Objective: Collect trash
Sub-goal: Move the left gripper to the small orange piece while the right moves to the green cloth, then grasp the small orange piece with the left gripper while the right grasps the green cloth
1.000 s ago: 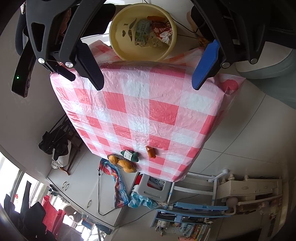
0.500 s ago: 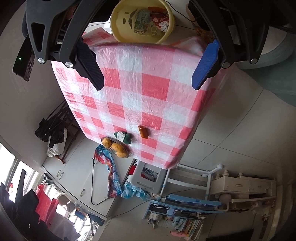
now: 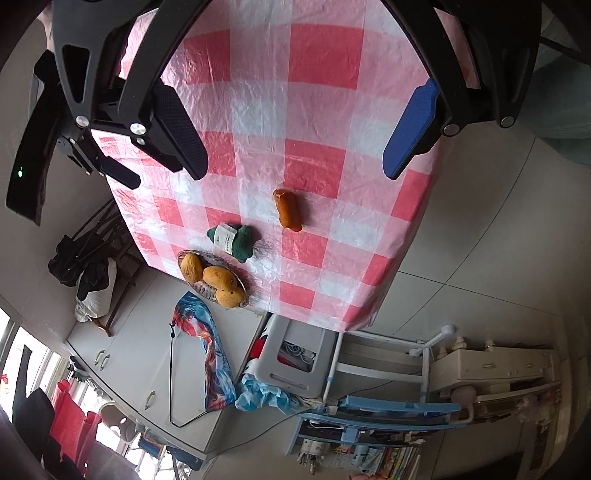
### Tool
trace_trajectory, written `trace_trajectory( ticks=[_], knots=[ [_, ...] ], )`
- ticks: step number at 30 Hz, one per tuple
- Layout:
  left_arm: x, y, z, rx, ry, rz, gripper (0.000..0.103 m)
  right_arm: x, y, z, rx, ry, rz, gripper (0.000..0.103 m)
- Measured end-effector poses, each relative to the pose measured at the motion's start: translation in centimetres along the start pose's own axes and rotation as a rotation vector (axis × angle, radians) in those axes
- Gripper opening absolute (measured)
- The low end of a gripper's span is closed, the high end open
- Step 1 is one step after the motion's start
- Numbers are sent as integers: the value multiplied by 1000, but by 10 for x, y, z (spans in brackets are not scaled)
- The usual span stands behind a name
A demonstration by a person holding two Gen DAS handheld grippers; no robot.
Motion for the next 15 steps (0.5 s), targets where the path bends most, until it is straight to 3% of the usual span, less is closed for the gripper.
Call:
trace_trajectory(
  ticks=[10, 15],
  knots=[
    [-16, 71, 16, -34, 43, -60, 92, -41, 71, 9, -62, 2, -34, 82],
    [-24, 96, 19, -67, 85, -94, 84, -47, 96, 11, -73, -3, -66, 79]
  ],
)
Point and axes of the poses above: each gripper's, at about its wrist camera, not at the fingertips, and y roughly the way its jaws point, z to its right, x to its underside, the point moved 8 cm from there along y, roughly the way its jaws point, and after that the axes turned 3 degrees about -y, right-handed, at the moved point
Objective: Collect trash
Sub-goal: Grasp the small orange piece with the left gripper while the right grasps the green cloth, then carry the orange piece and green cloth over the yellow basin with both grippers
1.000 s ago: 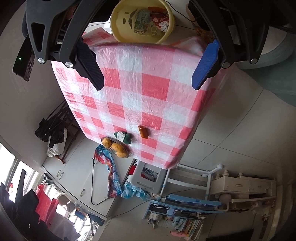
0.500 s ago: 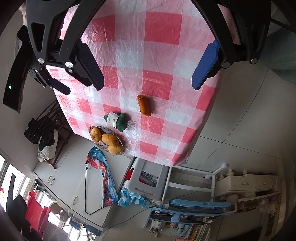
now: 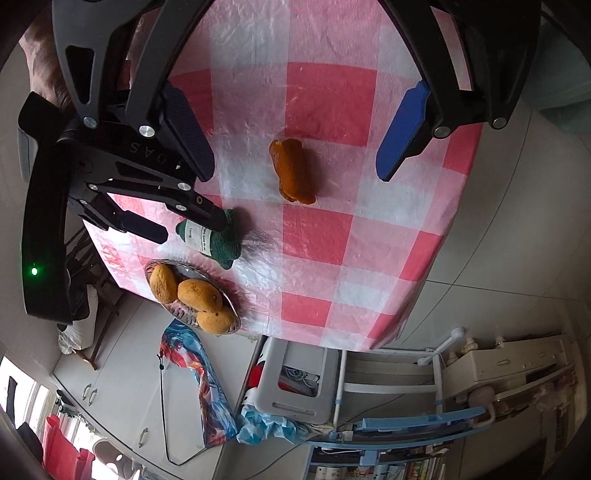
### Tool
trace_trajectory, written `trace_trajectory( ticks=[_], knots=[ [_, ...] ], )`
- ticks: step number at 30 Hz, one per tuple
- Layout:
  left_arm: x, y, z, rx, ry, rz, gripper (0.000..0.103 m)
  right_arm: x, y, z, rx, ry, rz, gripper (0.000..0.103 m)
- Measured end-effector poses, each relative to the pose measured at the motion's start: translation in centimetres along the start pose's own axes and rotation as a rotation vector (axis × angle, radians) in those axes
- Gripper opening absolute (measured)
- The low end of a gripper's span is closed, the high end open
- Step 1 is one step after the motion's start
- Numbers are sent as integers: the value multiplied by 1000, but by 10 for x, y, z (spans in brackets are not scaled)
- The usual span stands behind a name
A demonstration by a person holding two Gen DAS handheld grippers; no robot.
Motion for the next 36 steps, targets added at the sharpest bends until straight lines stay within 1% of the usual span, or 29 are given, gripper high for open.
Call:
trace_trajectory(
  ticks=[2, 4, 5, 6, 7, 8, 9, 10, 11, 12, 13, 15, 17, 20, 24, 30, 36],
  knots=[
    [-1, 9, 3, -13, 29, -17, 79, -1, 6, 2, -5, -2, -14, 77],
    [0, 21, 7, -17, 54, -47, 71, -3, 13, 4, -9, -5, -26, 76],
    [1, 26, 7, -20, 63, -59, 69, -3, 16, 5, -12, 0, -36, 72],
    [3, 31, 9, -21, 73, -71, 63, -3, 19, 6, -16, 4, -48, 72],
    [5, 35, 10, -20, 84, -81, 56, -4, 19, 5, -16, 0, -44, 62],
    [7, 36, 12, -27, 101, -71, 56, -4, 19, 4, -5, -13, -49, 56],
    [9, 36, 16, -24, 120, -66, 49, -4, 18, 3, 0, -25, -53, 54],
    [9, 35, 17, -26, 133, -59, 38, -3, 18, 1, -11, -22, -58, 48],
    [11, 34, 18, -12, 135, -66, 32, -2, 15, 0, -17, -21, -59, 45],
    [11, 33, 18, 10, 123, -73, 21, -2, 12, -1, -19, -25, -58, 43],
    [13, 32, 17, 36, 100, -82, 19, -1, 7, -2, -24, -27, -54, 39],
    [15, 25, 11, 61, 66, -77, 18, 0, -5, -3, -34, -23, -38, 38],
    [17, 14, 10, 86, 54, -59, 18, 1, -19, -4, -37, -21, -18, 38],
    [20, -8, 13, 140, 51, -23, 18, 6, -41, -5, -44, -15, 0, 38],
    [25, -37, 20, 183, 70, 28, 18, 13, -70, -10, -49, -12, 25, 38],
    [45, -76, 25, 196, 102, 76, 18, 44, -109, -19, -60, 22, 44, 38],
    [81, -118, 23, 191, 118, 121, 18, 83, -149, -33, -26, 16, 73, 38]
  ],
)
Point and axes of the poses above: each gripper's, at about its wrist camera, not at the fingertips, and y roughly the way its jaws point, z to its right, x to its underside, the point moved 8 cm from there along y, roughly the way its jaws point, and after that the axes turned 3 degrees about -y, right-handed, at the moved point
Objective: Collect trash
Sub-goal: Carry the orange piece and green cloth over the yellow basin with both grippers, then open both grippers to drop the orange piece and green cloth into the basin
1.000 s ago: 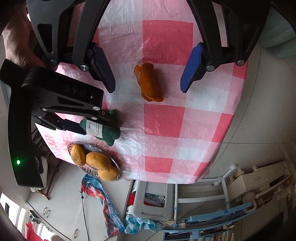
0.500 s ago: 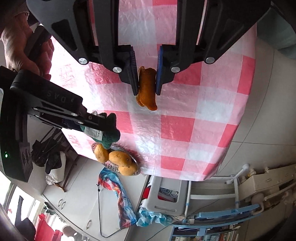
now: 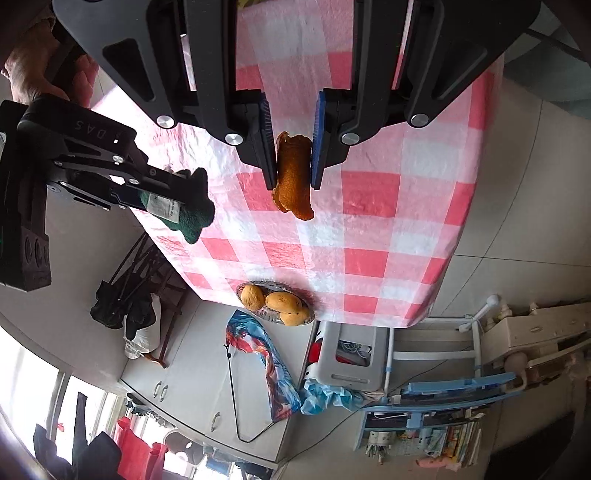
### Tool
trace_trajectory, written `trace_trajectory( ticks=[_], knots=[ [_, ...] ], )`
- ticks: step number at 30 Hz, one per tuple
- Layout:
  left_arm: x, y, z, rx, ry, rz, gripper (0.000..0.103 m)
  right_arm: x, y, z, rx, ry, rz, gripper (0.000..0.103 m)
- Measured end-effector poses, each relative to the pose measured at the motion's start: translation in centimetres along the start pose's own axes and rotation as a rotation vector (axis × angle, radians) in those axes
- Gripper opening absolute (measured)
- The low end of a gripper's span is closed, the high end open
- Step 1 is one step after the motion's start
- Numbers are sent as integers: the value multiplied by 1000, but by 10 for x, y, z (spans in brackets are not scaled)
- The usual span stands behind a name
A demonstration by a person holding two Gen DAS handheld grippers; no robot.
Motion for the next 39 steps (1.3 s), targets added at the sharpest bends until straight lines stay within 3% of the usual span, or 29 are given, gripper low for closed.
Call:
trace_trajectory(
  ticks=[11, 21, 33, 39],
  knots=[
    [62, -56, 7, -1, 14, 12, 18, 87, -42, -13, 30, 51, -31, 38],
    [87, -78, 11, 1, 33, 4, 18, 114, -50, -31, 28, 48, -41, 39],
    [138, -60, 25, 11, 53, -157, 18, 142, -42, -53, 50, -42, -105, 39],
    [141, -61, 24, 12, 49, -164, 18, 147, -41, -56, 64, -55, -117, 39]
  ],
)
Point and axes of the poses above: each gripper's, at about its wrist camera, not at the fingertips, and y roughly the way its jaws point, z to its right, x to its underside, the point moved 8 cm from there along y, roughly the way its jaws point, and after that the axes turned 3 degrees about -y, right-handed, at the moved point
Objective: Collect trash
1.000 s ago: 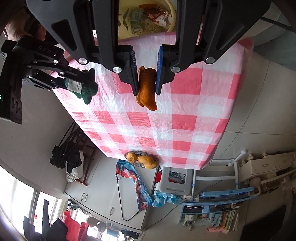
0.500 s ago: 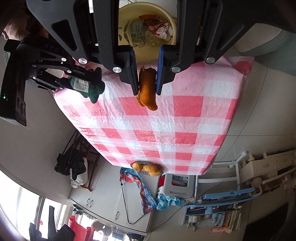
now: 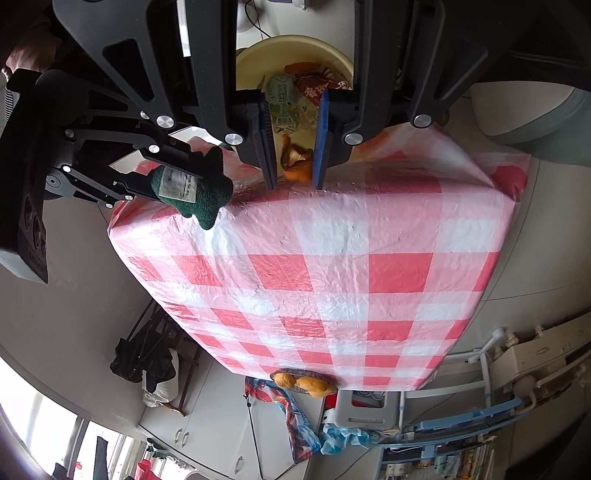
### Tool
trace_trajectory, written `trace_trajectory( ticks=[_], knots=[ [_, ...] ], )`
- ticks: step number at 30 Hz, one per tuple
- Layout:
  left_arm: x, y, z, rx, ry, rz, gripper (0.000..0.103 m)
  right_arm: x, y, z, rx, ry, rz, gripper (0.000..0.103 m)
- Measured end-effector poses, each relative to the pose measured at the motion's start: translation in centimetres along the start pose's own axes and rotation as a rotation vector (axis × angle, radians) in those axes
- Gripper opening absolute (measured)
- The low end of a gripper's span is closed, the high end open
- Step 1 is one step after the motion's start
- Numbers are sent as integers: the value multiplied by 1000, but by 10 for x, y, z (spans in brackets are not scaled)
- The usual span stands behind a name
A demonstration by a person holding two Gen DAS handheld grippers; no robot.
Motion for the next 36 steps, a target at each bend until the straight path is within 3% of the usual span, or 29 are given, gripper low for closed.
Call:
trace_trajectory(
  ticks=[5, 9, 10, 16, 20, 23, 30, 36],
  knots=[
    [4, 5, -1, -14, 3, -35, 21, 4, 2, -2, 10, -8, -14, 41],
    [1, 0, -2, -36, 4, -13, 47, 8, 3, -1, 30, -6, -25, 45],
    [0, -2, -2, -43, 2, -1, 54, 9, 3, 0, 34, -2, -25, 51],
    [-16, -23, -9, -81, -30, 107, 80, 7, -2, 10, 51, 41, -2, 65],
    [-28, -42, -14, -146, -24, 213, 94, 4, -8, 15, 49, 83, 28, 77],
    [-34, -52, -14, -196, -2, 265, 96, 1, -12, 18, 54, 102, 51, 82],
    [-38, -61, -8, -269, 62, 287, 96, -5, -20, 27, 86, 136, 100, 88],
    [-40, -71, -5, -284, 69, 318, 96, -10, -27, 34, 121, 147, 143, 90]
  ],
)
Point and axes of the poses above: each gripper's, at about its wrist camera, not at the fingertips, and y roughly the way its jaws point, z to its right, x to its underside, the point moved 8 cm from there along y, roughly the way its jaws point, and after that the axes turned 3 degrees about -y, right-handed, at the moved point
